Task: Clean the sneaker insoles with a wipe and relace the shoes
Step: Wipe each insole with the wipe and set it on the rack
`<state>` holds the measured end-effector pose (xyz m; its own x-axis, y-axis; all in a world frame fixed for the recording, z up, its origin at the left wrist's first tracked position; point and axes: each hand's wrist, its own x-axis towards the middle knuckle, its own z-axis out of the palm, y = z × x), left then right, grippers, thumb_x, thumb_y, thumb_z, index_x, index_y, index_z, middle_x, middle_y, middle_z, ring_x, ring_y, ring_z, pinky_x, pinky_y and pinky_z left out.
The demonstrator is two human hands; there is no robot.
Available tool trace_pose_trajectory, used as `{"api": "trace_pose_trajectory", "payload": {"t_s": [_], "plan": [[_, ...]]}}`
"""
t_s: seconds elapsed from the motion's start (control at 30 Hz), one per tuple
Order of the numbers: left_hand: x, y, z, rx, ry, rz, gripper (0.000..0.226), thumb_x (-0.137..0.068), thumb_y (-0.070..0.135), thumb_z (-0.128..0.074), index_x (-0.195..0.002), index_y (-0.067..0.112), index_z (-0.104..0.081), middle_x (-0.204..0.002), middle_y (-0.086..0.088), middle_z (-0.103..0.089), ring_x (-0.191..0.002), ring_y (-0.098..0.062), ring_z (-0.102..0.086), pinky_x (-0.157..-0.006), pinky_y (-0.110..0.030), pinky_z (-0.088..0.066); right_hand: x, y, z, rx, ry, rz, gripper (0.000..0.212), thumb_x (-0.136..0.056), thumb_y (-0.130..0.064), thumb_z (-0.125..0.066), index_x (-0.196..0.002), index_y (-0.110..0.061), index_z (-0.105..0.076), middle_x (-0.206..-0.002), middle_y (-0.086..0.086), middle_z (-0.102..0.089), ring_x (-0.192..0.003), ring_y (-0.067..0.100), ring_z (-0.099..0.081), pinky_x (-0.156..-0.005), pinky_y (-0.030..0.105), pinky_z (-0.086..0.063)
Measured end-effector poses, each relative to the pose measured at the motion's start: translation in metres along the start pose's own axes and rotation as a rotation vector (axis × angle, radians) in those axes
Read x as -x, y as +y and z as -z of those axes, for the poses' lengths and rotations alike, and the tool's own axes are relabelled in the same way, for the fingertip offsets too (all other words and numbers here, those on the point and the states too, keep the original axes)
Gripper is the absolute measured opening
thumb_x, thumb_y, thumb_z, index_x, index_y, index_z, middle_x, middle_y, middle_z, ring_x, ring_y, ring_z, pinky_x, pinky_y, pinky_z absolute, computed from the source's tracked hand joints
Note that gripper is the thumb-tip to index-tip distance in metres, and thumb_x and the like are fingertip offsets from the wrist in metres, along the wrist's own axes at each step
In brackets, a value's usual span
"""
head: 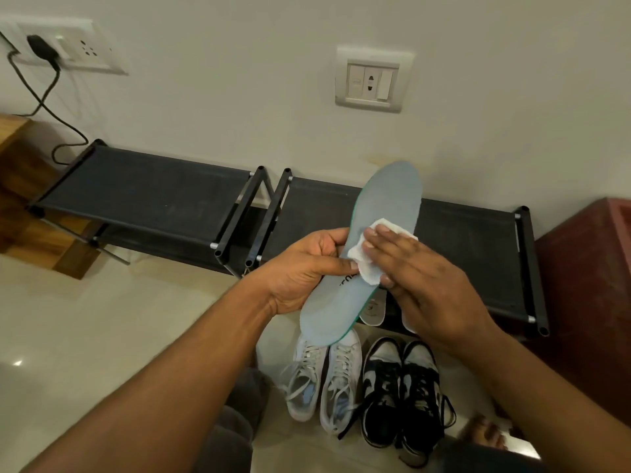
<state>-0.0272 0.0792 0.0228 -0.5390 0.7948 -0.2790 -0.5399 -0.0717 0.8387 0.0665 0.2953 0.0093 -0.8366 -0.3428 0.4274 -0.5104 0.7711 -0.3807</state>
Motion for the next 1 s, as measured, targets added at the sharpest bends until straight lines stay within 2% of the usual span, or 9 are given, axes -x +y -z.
{"api": "trace_pose_trajectory", "payload": {"t_s": [0.1,0.23,0.37,0.47,0.6,0.73,0.83,0.93,1.0], "plan": [[-0.001,0.001,-0.001,-0.010,0.009,0.000,0.048,-0.095,-0.002,-0.063,-0.143,0.001,-0.058,-0.118,-0.017,-0.073,-0.098,-0.026,-0.074,-0.093,-0.041,-0.061,-0.004,-0.001,0.004,-0.064,0.043,-0.160,0.051,-0.109,-0.026,-0.048,-0.156,-0.007,-0.044,-0.165,0.006,-0.038,-0.156,0.018,-0.031,-0.123,0.049,-0.036],[0.000,0.000,-0.002,-0.030,0.016,-0.019,0.043,-0.098,-0.009,-0.060,-0.139,0.004,-0.061,-0.114,-0.015,-0.073,-0.093,-0.023,-0.075,-0.087,-0.036,-0.062,-0.001,-0.010,-0.005,0.044,-0.101,0.042,0.054,-0.111,-0.034,-0.041,-0.158,-0.008,-0.039,-0.168,0.007,-0.032,-0.159,0.019,-0.023,-0.127,0.046,-0.029],[-0.001,0.002,-0.003,-0.039,0.024,-0.002,0.041,-0.097,-0.005,-0.062,-0.137,0.002,-0.061,-0.115,-0.016,-0.074,-0.095,-0.024,-0.075,-0.090,-0.038,-0.062,-0.005,-0.003,-0.004,0.015,-0.045,-0.133,0.060,-0.110,-0.038,-0.041,-0.160,-0.006,-0.034,-0.170,0.007,-0.027,-0.159,0.020,-0.021,-0.125,0.050,-0.031],[0.001,0.001,-0.004,-0.057,0.015,-0.006,0.044,-0.099,-0.008,-0.060,-0.143,-0.003,-0.056,-0.115,-0.016,-0.073,-0.098,-0.024,-0.074,-0.090,-0.038,-0.062,-0.001,-0.007,-0.006,0.069,-0.095,-0.009,0.062,-0.109,-0.040,-0.040,-0.160,-0.005,-0.033,-0.170,0.009,-0.027,-0.160,0.022,-0.020,-0.127,0.048,-0.028],[0.001,0.003,-0.004,-0.078,0.007,0.002,0.044,-0.100,-0.007,-0.061,-0.143,-0.002,-0.056,-0.119,-0.017,-0.072,-0.097,-0.025,-0.075,-0.090,-0.039,-0.062,-0.005,-0.004,0.000,0.028,-0.038,-0.165,0.064,-0.109,-0.042,-0.040,-0.162,-0.006,-0.031,-0.171,0.008,-0.025,-0.160,0.020,-0.019,-0.125,0.049,-0.031],[0.002,0.002,-0.004,-0.087,0.011,-0.013,0.043,-0.101,-0.008,-0.059,-0.143,0.002,-0.058,-0.117,-0.016,-0.073,-0.099,-0.025,-0.074,-0.091,-0.038,-0.062,-0.003,-0.011,-0.004,0.080,-0.113,-0.034,0.067,-0.109,-0.047,-0.036,-0.163,-0.007,-0.028,-0.172,0.008,-0.022,-0.160,0.020,-0.016,-0.128,0.048,-0.026],[0.000,0.001,-0.005,-0.072,0.023,-0.005,0.048,-0.100,-0.010,-0.060,-0.145,0.003,-0.057,-0.121,-0.018,-0.073,-0.099,-0.026,-0.075,-0.092,-0.041,-0.062,-0.006,-0.004,0.001,0.031,-0.073,-0.194,0.071,-0.108,-0.051,-0.034,-0.164,-0.009,-0.024,-0.173,0.006,-0.019,-0.161,0.018,-0.014,-0.126,0.049,-0.029],[0.001,-0.001,-0.005,-0.091,0.029,-0.029,0.053,-0.095,-0.008,-0.063,-0.146,0.005,-0.057,-0.119,-0.015,-0.073,-0.104,-0.025,-0.073,-0.094,-0.038,-0.061,-0.004,-0.016,-0.006,0.075,-0.124,-0.053,0.075,-0.106,-0.053,-0.033,-0.164,-0.006,-0.024,-0.173,0.008,-0.016,-0.161,0.021,-0.013,-0.128,0.047,-0.024],[-0.001,-0.001,-0.007,-0.104,0.013,-0.028,0.054,-0.097,-0.011,-0.060,-0.148,0.005,-0.055,-0.119,-0.014,-0.073,-0.103,-0.023,-0.073,-0.093,-0.035,-0.062,-0.002,-0.010,-0.005,0.117,-0.114,-0.066,0.077,-0.107,-0.058,-0.030,-0.164,-0.007,-0.022,-0.173,0.008,-0.016,-0.161,0.020,-0.013,-0.127,0.048,-0.027]]}}
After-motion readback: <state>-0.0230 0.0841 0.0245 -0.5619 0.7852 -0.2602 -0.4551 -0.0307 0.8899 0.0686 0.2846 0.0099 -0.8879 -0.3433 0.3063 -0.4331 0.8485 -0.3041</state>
